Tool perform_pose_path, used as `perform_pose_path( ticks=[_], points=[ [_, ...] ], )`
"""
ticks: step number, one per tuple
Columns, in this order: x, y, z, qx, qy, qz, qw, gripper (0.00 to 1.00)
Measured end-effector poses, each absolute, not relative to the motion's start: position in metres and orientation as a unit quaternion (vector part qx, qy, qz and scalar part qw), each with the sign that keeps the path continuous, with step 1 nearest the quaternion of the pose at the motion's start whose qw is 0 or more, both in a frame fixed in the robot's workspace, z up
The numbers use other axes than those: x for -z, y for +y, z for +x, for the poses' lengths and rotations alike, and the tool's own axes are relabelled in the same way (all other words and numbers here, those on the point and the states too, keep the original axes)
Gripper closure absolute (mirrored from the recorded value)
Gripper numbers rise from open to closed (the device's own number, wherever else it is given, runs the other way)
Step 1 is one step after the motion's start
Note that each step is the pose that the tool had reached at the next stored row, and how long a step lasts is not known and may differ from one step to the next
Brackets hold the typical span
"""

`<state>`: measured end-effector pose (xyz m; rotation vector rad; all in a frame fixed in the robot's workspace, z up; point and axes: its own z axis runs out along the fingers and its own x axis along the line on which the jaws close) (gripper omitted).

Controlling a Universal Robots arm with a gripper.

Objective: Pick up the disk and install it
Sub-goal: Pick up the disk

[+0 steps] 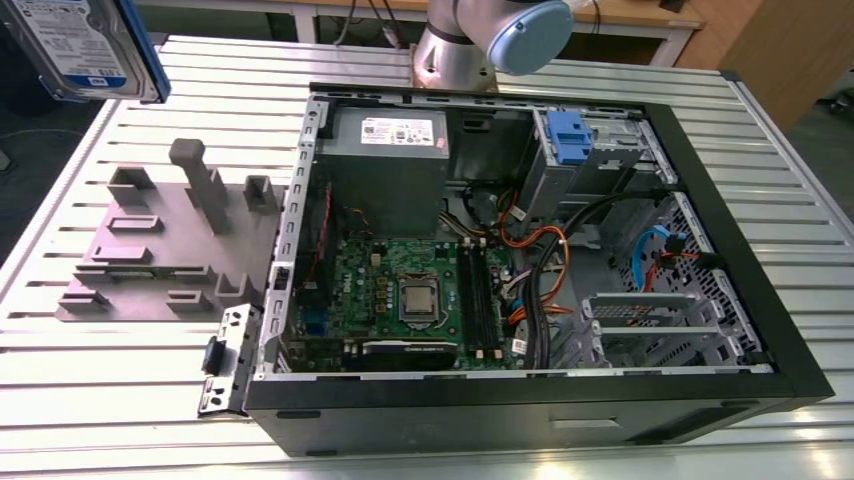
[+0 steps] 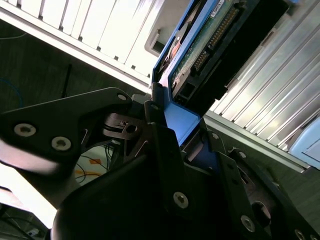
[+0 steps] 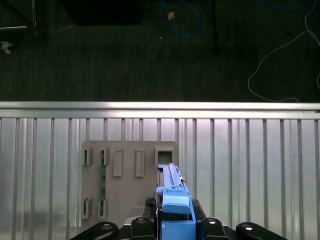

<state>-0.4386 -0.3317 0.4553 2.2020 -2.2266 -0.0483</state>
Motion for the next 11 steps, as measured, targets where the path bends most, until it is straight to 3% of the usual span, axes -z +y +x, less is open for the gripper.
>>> perform_pose_path(
  ticks=[11],
  points=[
    [-0.4626, -0.3317, -0.4386, 0.015, -0.711, 0.703, 0.005, 0.64]
  ],
)
